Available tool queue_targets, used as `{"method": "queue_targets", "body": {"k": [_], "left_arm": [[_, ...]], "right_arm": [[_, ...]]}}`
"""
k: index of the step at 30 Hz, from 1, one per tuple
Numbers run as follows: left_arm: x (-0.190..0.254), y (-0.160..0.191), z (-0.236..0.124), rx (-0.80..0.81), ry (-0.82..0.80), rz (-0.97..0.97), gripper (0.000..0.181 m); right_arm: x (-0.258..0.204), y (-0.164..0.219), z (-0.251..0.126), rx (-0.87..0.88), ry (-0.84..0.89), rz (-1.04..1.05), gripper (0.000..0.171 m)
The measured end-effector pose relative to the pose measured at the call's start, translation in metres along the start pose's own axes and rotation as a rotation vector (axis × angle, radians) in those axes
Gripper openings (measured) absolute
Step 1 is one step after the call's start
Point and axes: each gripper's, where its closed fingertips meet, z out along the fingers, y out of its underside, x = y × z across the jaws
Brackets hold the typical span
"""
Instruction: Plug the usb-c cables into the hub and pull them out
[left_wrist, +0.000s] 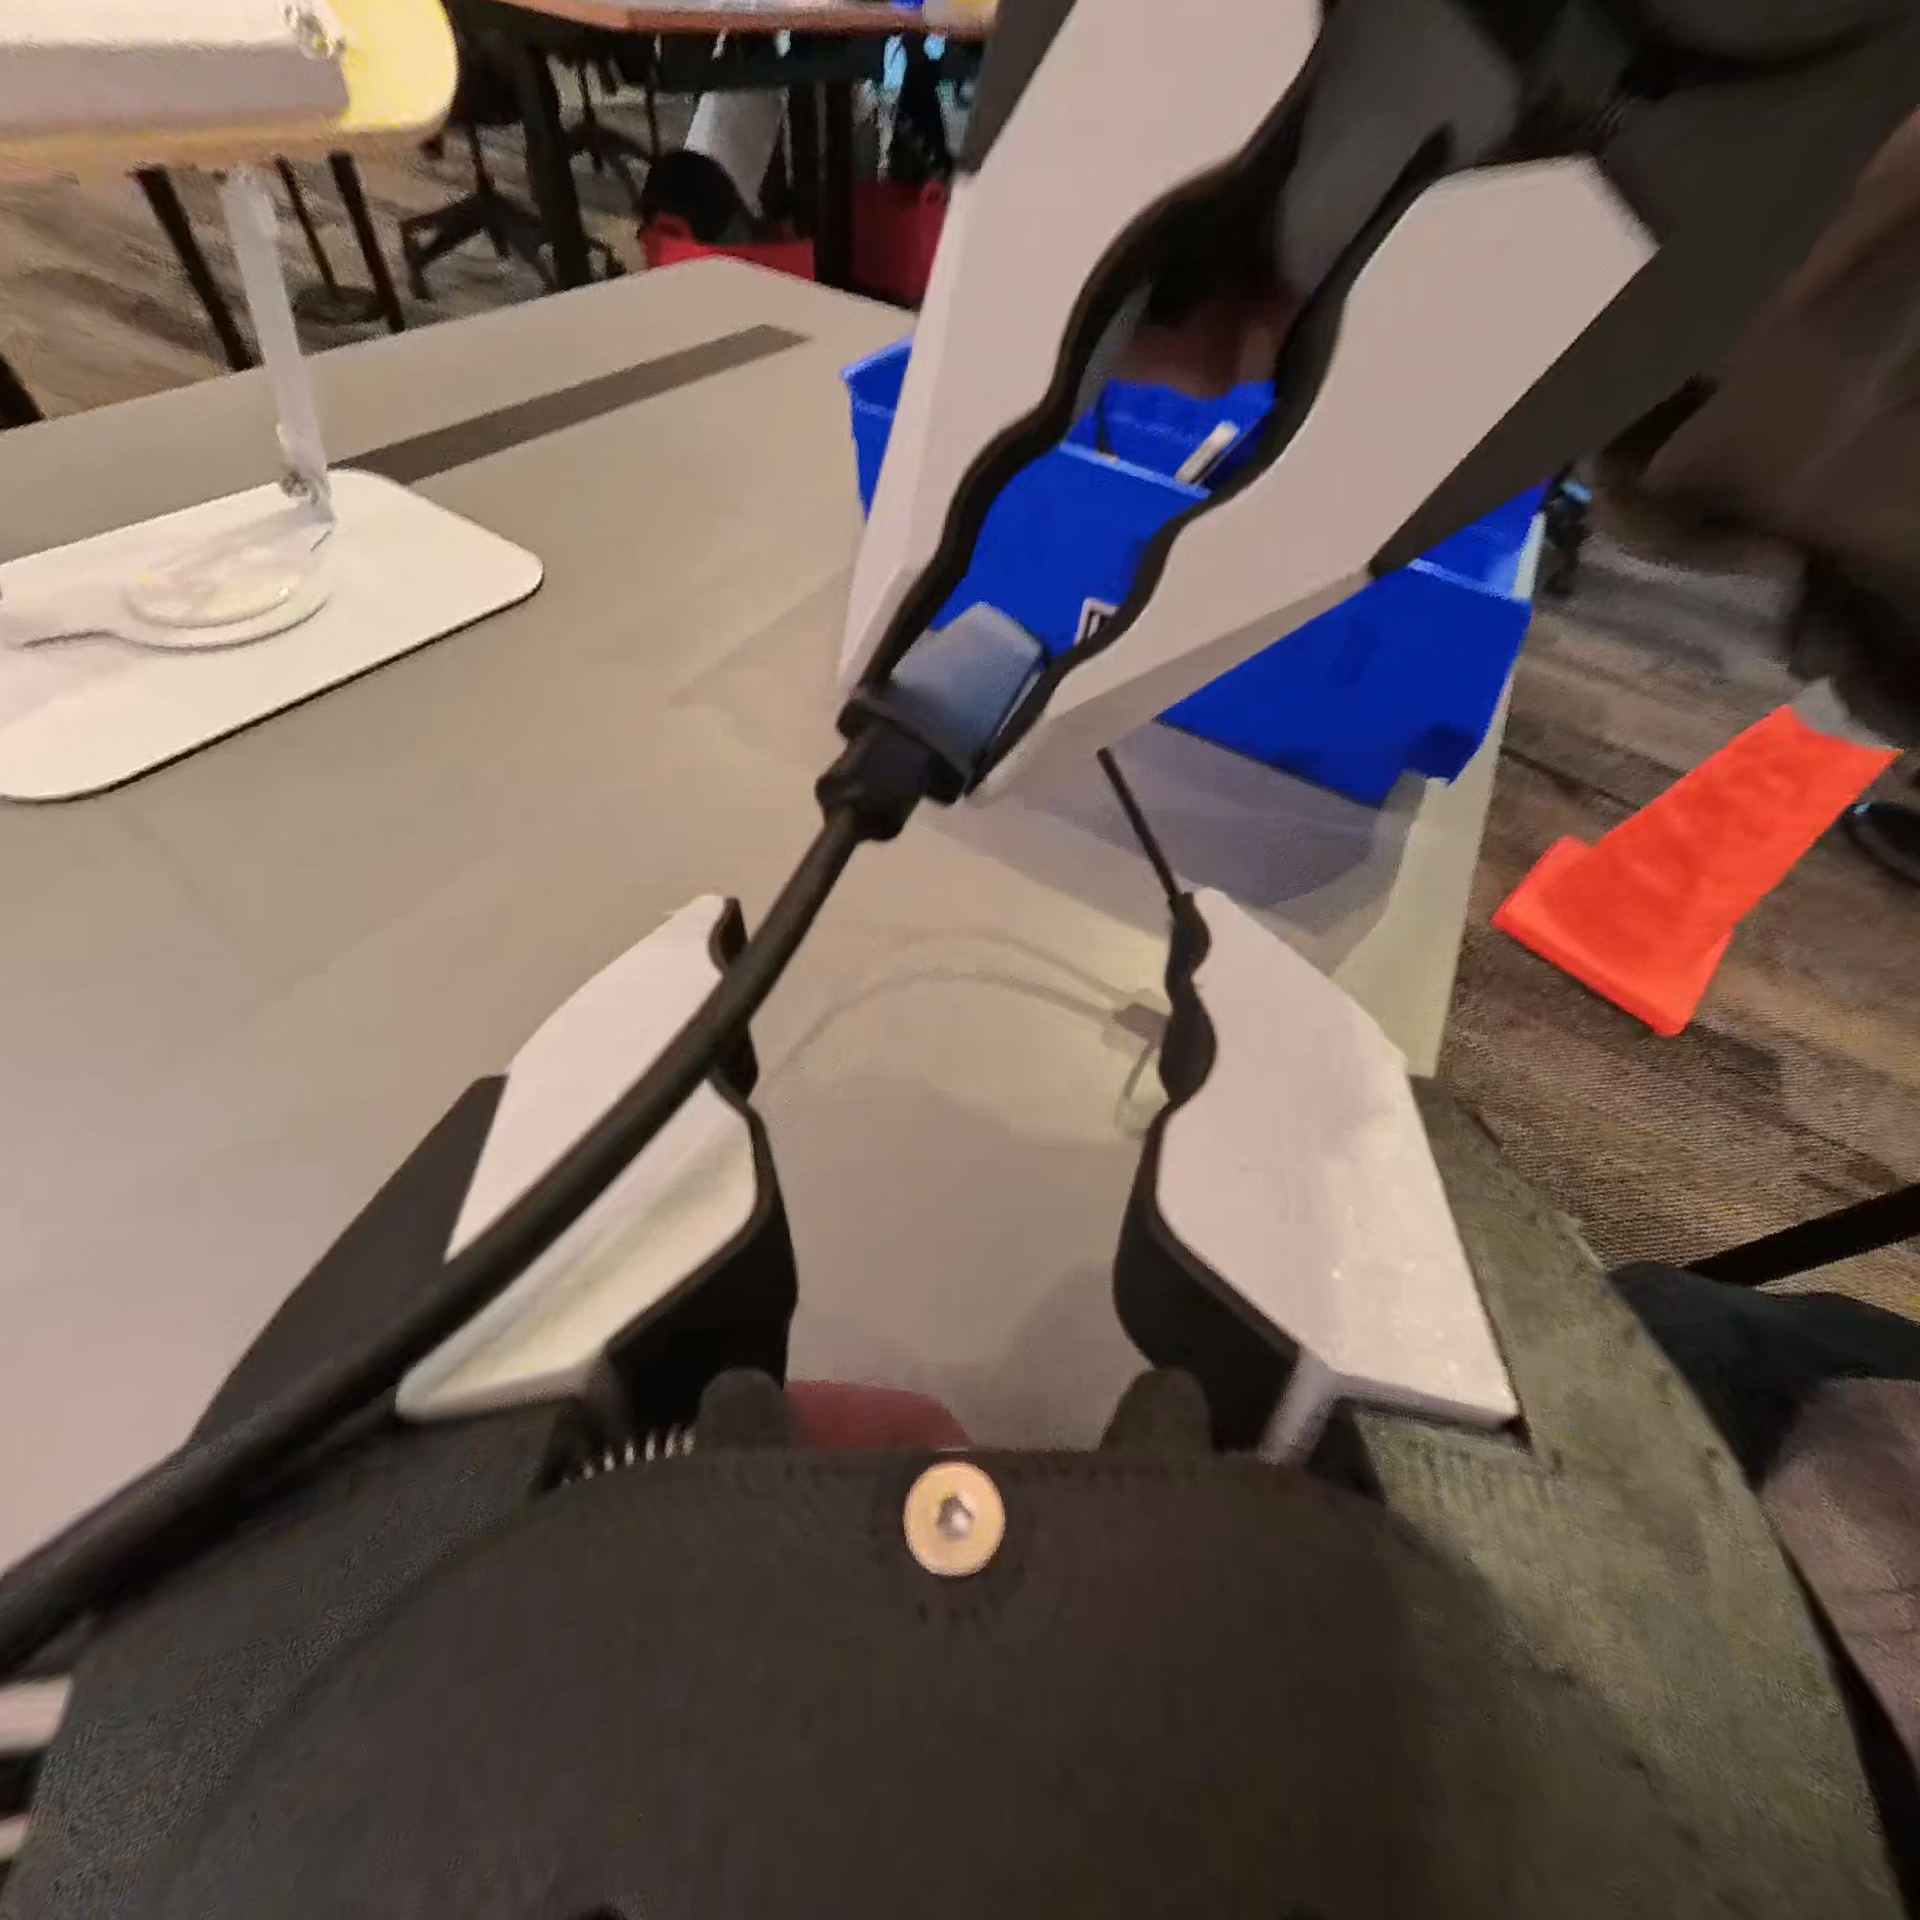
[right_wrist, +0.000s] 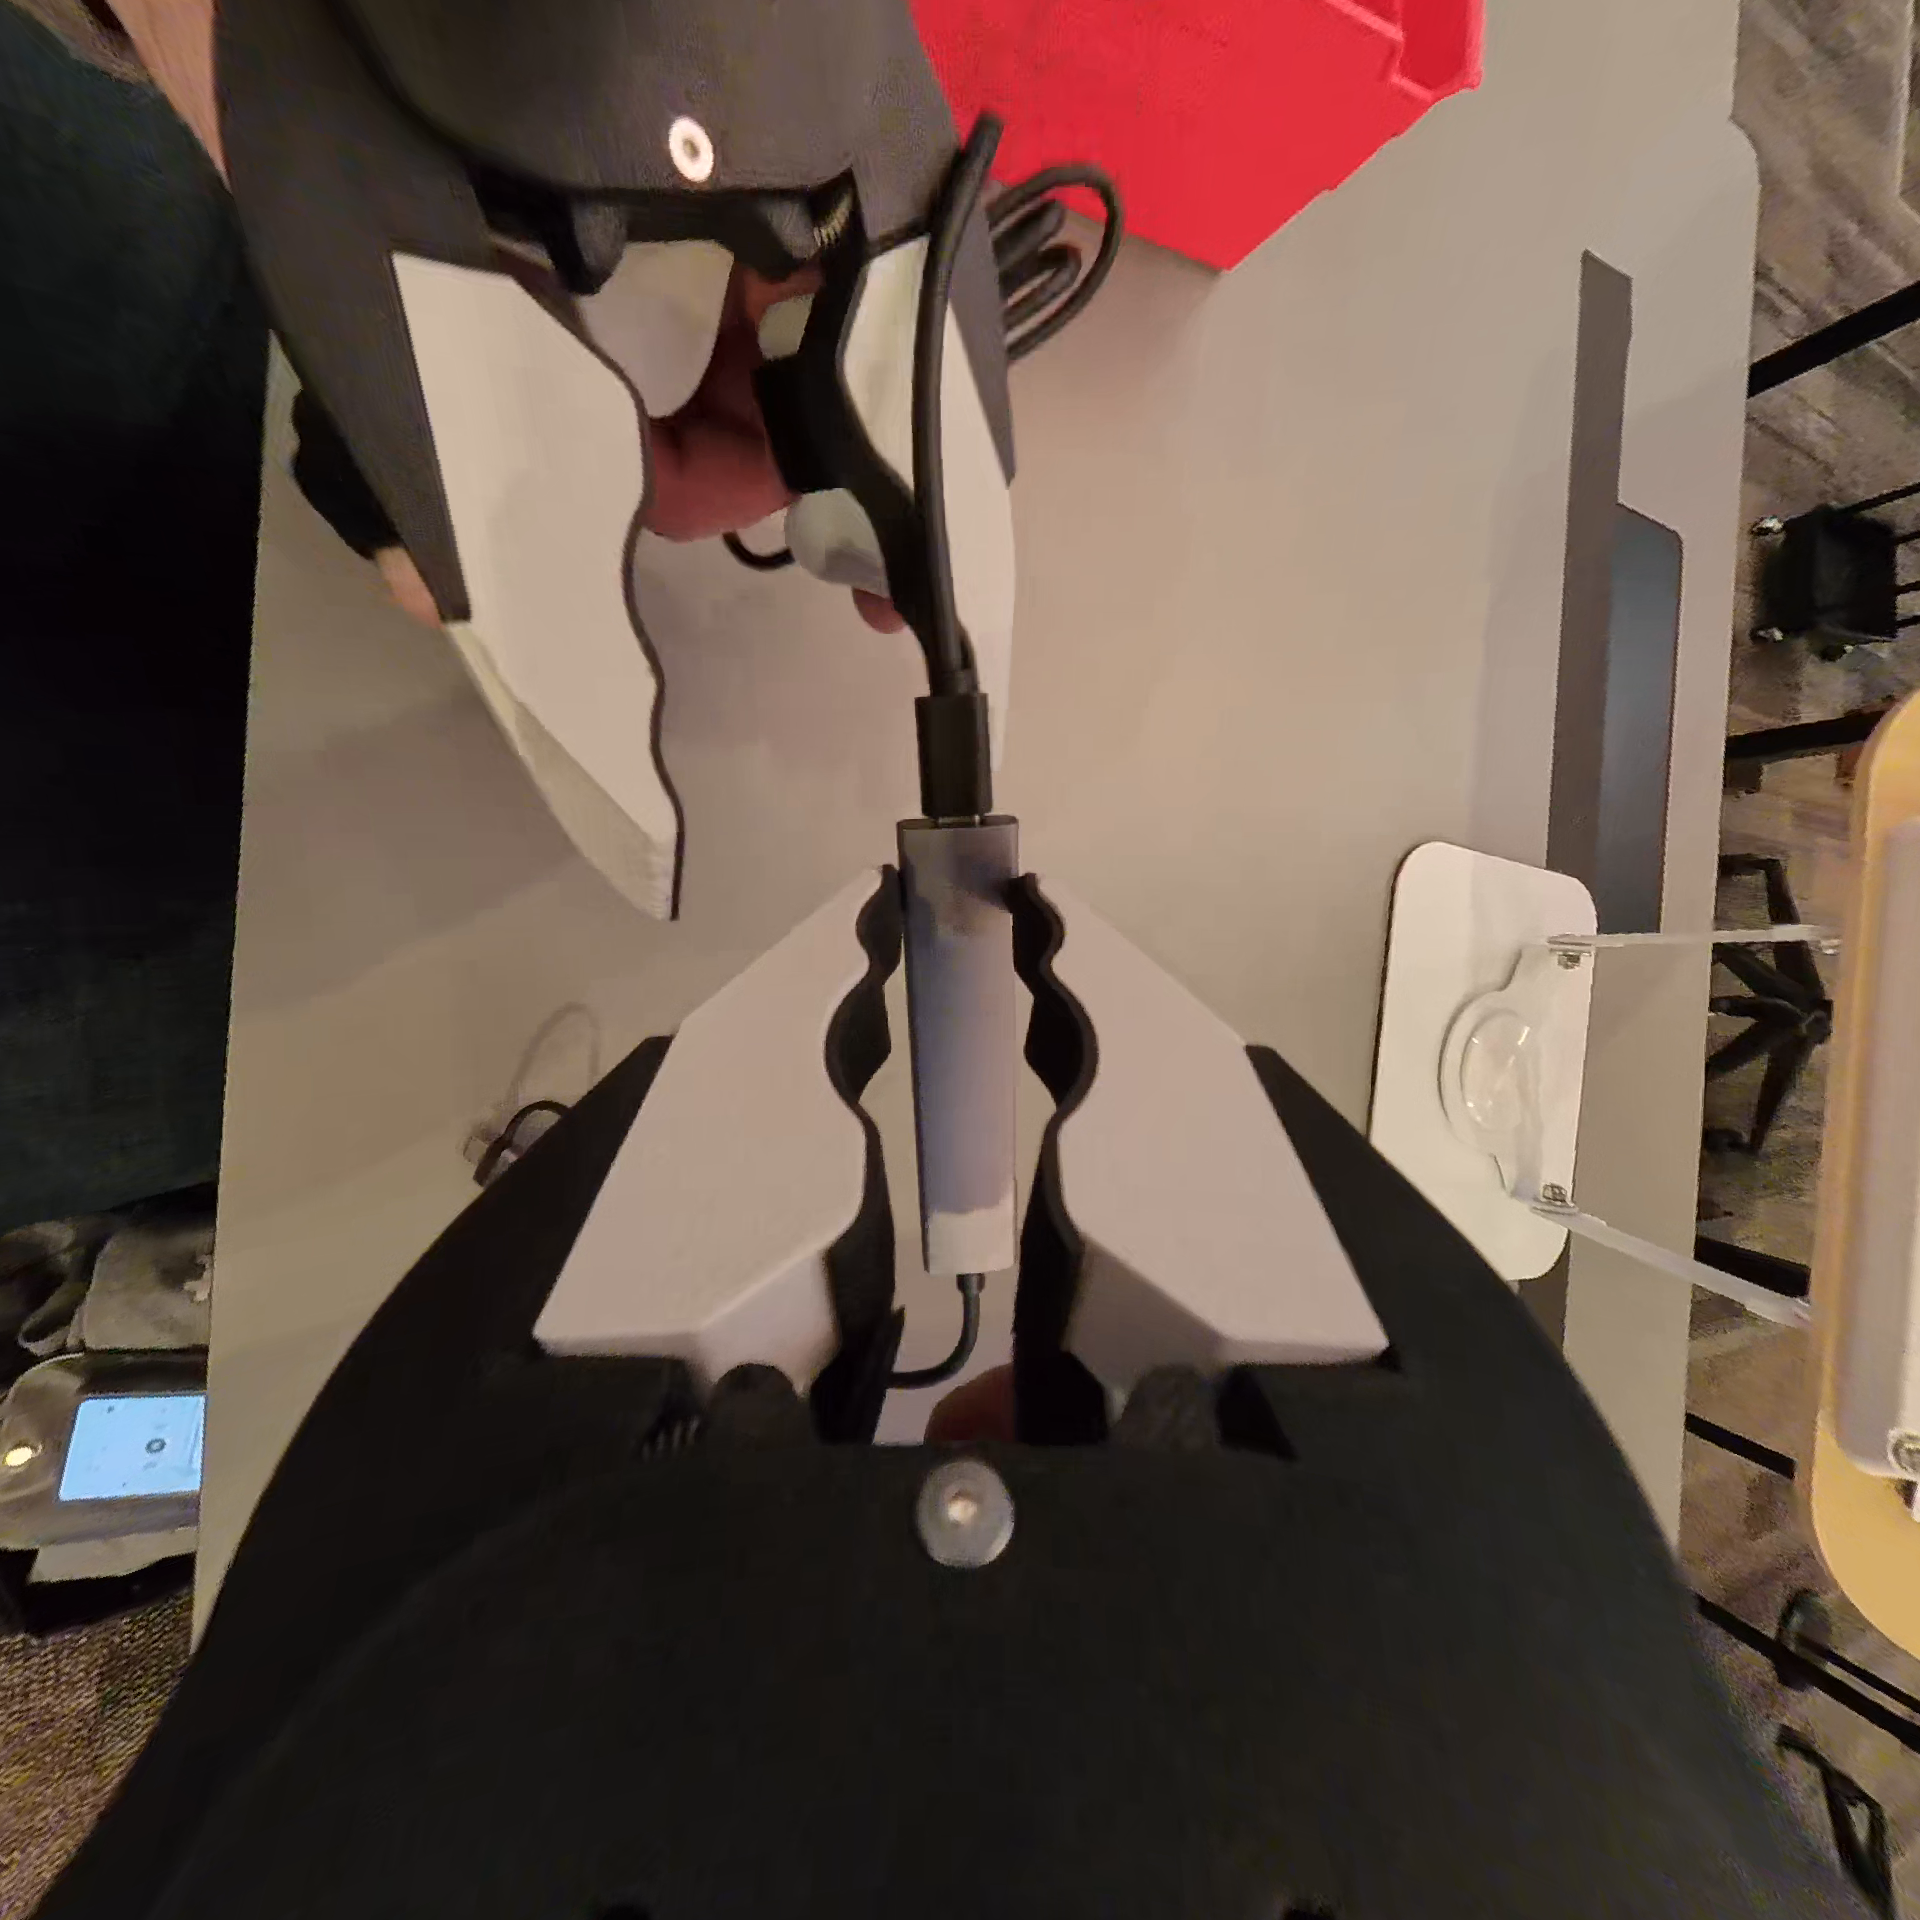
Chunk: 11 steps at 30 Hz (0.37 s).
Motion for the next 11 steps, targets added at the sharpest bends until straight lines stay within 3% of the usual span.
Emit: {"method": "queue_targets", "body": {"k": [4, 7, 9, 11], "left_arm": [[-0.005, 0.013, 0.004, -0.064, -0.035, 0.009, 0.072], [0.014, 0.006, 0.002, -0.045, 0.052, 0.046, 0.063], [0.030, 0.002, -0.002, -0.052, 0.107, 0.108, 0.053], [0.034, 0.010, -0.005, -0.170, 0.048, 0.251, 0.050]], "right_arm": [[0.008, 0.005, -0.003, -0.022, 0.041, 0.005, 0.019], [0.020, 0.012, -0.008, -0.047, 0.093, 0.020, 0.019], [0.030, 0.016, -0.012, -0.053, 0.130, 0.036, 0.019], [0.039, 0.023, -0.014, -0.065, 0.164, 0.052, 0.019]]}}
